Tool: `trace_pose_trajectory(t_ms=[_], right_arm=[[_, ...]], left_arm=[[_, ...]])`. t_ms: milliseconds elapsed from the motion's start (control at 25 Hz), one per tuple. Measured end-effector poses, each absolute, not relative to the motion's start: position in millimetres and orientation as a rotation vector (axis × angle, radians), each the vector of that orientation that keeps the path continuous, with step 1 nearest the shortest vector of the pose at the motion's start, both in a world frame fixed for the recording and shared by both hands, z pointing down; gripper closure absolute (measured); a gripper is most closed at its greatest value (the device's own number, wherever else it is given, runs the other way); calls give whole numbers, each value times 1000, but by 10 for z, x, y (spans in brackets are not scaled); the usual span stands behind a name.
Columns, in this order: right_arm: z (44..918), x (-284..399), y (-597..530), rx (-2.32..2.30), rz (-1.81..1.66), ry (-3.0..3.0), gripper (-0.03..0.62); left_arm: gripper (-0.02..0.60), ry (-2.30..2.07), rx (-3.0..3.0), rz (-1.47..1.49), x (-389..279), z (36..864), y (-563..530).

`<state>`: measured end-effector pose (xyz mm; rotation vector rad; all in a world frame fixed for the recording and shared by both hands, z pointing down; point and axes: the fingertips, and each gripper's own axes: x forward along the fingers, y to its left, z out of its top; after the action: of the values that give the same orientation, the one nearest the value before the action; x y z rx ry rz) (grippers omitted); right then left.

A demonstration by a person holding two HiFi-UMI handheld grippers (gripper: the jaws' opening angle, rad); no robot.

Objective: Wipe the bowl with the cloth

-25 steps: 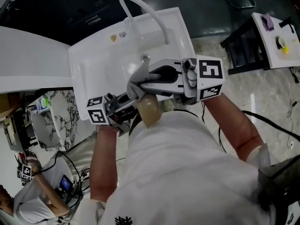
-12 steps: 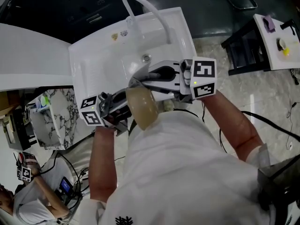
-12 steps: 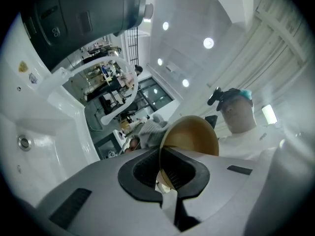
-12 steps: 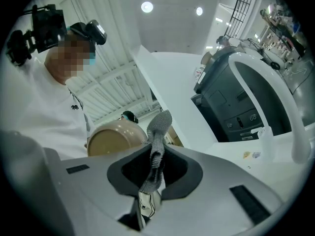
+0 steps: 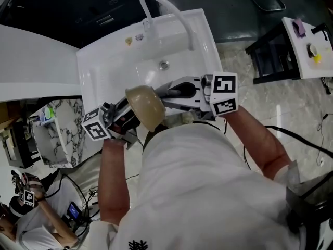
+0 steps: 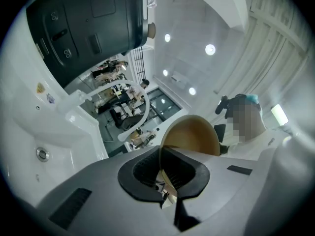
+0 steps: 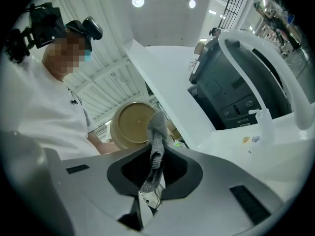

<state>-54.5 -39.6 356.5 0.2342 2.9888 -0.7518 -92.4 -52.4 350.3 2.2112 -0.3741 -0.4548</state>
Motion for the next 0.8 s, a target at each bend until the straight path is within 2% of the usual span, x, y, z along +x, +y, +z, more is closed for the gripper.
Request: trace_pose_trajectory(t_ms=[400,800], right_arm=[[3529,-777,-119,346,-798,2998,551],[3130,-1102,-121,400,-719,2938,551]], left_arm=[[565,-491,2162,-422,-1395,3716,-744],[565,-486,2110,-345,-1679,3966,-758]])
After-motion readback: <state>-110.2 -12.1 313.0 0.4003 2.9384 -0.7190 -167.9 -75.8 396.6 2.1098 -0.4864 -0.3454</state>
